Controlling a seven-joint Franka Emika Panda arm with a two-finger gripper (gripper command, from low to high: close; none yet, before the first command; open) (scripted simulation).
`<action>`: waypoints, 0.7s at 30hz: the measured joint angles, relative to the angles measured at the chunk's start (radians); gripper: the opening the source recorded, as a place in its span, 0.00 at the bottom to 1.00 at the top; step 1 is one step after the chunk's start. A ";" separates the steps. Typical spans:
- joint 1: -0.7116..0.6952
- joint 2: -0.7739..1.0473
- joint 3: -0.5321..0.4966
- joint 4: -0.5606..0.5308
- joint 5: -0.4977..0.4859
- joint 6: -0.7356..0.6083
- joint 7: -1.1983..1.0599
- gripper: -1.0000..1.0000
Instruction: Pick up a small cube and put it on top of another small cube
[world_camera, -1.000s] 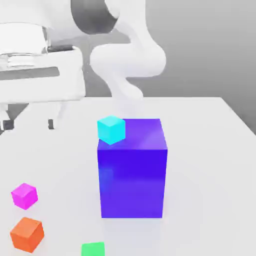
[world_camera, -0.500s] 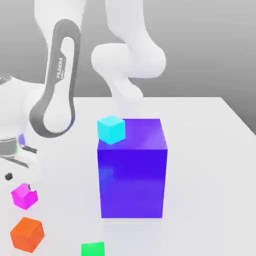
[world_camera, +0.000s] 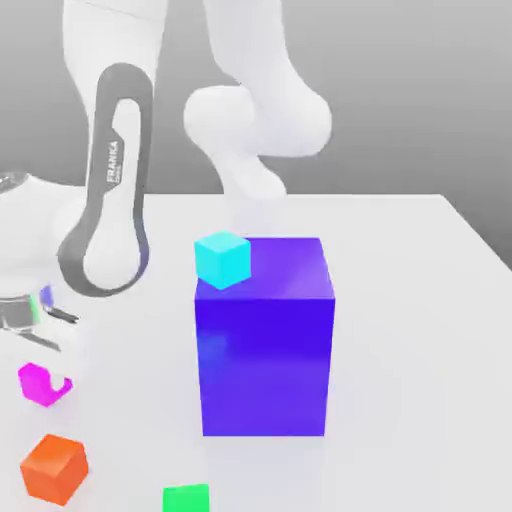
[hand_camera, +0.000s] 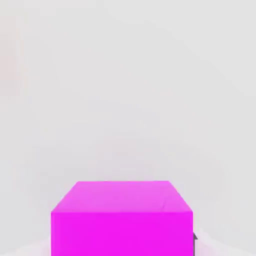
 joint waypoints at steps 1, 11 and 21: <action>0.006 -0.028 -0.009 -0.006 -0.036 -0.019 0.028 0.00; 0.294 -0.012 0.145 0.222 -0.163 -0.218 0.298 0.00; 0.340 0.143 0.226 0.293 -0.129 -0.130 0.322 1.00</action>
